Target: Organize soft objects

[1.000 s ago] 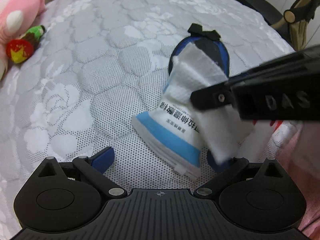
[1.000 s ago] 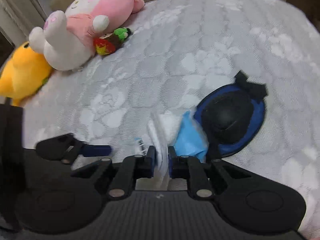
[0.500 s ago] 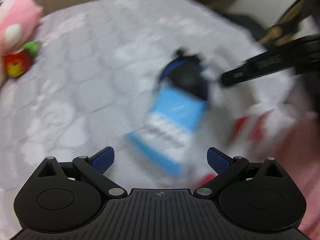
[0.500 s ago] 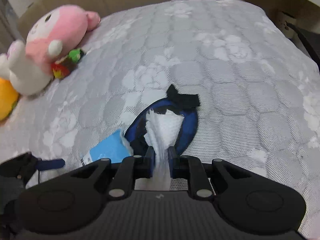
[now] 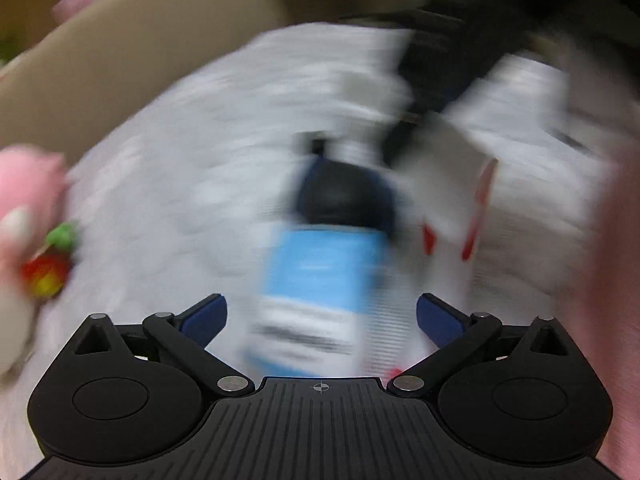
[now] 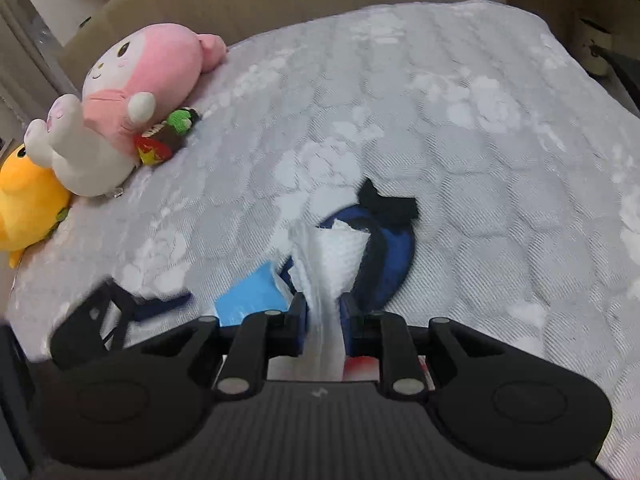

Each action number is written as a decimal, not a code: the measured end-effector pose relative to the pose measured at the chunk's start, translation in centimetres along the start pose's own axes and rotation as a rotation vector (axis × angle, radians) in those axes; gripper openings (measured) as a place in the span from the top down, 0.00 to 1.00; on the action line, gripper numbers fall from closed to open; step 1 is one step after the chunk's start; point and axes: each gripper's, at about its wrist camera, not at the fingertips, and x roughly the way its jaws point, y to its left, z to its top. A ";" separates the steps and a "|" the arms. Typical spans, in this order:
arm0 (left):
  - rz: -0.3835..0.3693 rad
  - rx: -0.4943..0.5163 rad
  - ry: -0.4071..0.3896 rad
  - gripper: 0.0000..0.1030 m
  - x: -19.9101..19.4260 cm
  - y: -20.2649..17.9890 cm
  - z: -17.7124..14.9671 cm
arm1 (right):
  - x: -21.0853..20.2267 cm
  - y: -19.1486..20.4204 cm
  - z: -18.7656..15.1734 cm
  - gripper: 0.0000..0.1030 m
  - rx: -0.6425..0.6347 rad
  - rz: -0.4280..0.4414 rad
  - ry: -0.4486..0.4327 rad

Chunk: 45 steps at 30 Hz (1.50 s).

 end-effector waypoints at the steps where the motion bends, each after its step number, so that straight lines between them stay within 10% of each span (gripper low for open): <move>1: 0.024 -0.029 0.018 0.00 0.5 1.0 -0.1 | 0.6 0.4 0.1 0.80 0.001 0.015 0.011; 22: -0.071 -0.042 0.058 0.00 0.8 0.7 -0.6 | 0.9 -3.6 1.7 0.79 0.016 -0.273 0.005; 27: -0.081 -0.105 0.060 0.00 0.3 1.5 -0.7 | 0.6 -5.8 1.7 0.57 0.071 -0.358 0.118; 36: -0.093 -0.314 0.101 0.00 0.6 5.1 -0.8 | 3.2 -6.4 0.7 0.49 0.314 -0.184 0.171; 45: -0.067 -0.512 0.076 0.00 0.1 9.1 -1.5 | 5.8 0.6 2.4 0.45 0.123 -0.124 0.046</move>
